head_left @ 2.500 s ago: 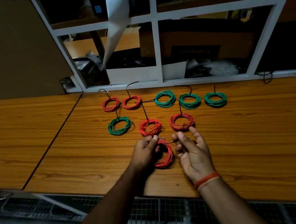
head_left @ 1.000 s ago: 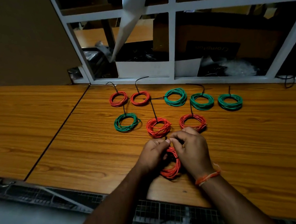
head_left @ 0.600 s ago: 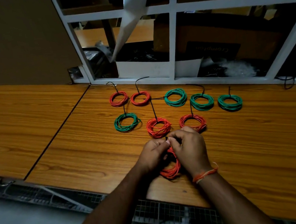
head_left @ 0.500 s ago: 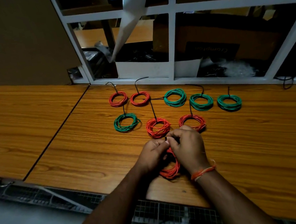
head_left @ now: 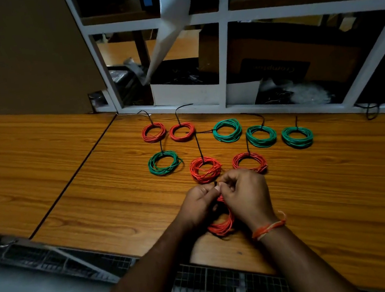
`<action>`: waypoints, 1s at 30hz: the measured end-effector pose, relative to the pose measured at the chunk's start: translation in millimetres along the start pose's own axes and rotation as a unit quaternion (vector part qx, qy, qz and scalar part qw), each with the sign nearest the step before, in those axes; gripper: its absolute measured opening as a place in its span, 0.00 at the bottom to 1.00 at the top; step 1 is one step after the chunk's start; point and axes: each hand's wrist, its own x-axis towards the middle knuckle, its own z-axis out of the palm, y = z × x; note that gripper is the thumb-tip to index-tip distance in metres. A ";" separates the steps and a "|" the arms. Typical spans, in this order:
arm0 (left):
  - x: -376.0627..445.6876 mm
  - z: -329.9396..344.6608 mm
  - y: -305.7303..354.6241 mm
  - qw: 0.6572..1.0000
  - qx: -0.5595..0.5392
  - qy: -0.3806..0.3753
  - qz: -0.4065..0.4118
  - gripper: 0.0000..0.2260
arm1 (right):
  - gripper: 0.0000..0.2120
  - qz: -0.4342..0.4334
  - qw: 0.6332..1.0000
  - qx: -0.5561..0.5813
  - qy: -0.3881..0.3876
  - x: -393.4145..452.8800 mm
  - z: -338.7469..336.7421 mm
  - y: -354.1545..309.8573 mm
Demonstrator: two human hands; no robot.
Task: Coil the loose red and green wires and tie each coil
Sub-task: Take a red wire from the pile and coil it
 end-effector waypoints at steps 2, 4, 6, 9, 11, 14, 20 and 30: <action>-1.2 0.9 0.8 1.000 -0.007 -0.008 0.006 0.15 | 0.02 0.003 1.000 -0.006 -0.008 1.8 2.6 -4.7; -2.3 2.4 2.2 1.000 -0.015 -0.012 0.009 0.16 | 0.01 0.006 1.000 -0.001 -0.008 1.0 2.1 -6.9; -3.0 3.1 1.5 1.000 -0.026 -0.008 0.009 0.14 | 0.02 0.016 1.000 0.015 -0.001 -2.8 -2.4 -6.0; -3.2 1.8 1.1 1.000 -0.021 0.006 0.007 0.12 | 0.03 0.017 1.000 0.021 0.002 -9.6 -10.0 -0.4; -2.2 1.3 0.4 1.000 -0.004 0.009 0.009 0.12 | 0.04 0.007 1.000 0.011 0.002 -9.8 -10.9 0.2; -2.0 1.8 -0.3 1.000 0.021 -0.019 0.012 0.13 | 0.03 0.003 1.000 -0.012 -0.015 -3.0 -6.3 -1.1; -4.3 3.5 -0.1 0.999 0.028 -0.032 0.000 0.13 | 0.09 0.059 0.997 0.040 -0.025 11.9 -5.4 0.7; -8.0 1.0 2.3 0.990 0.119 -0.054 0.049 0.11 | 0.06 0.204 0.942 0.143 -0.224 45.7 -10.9 8.5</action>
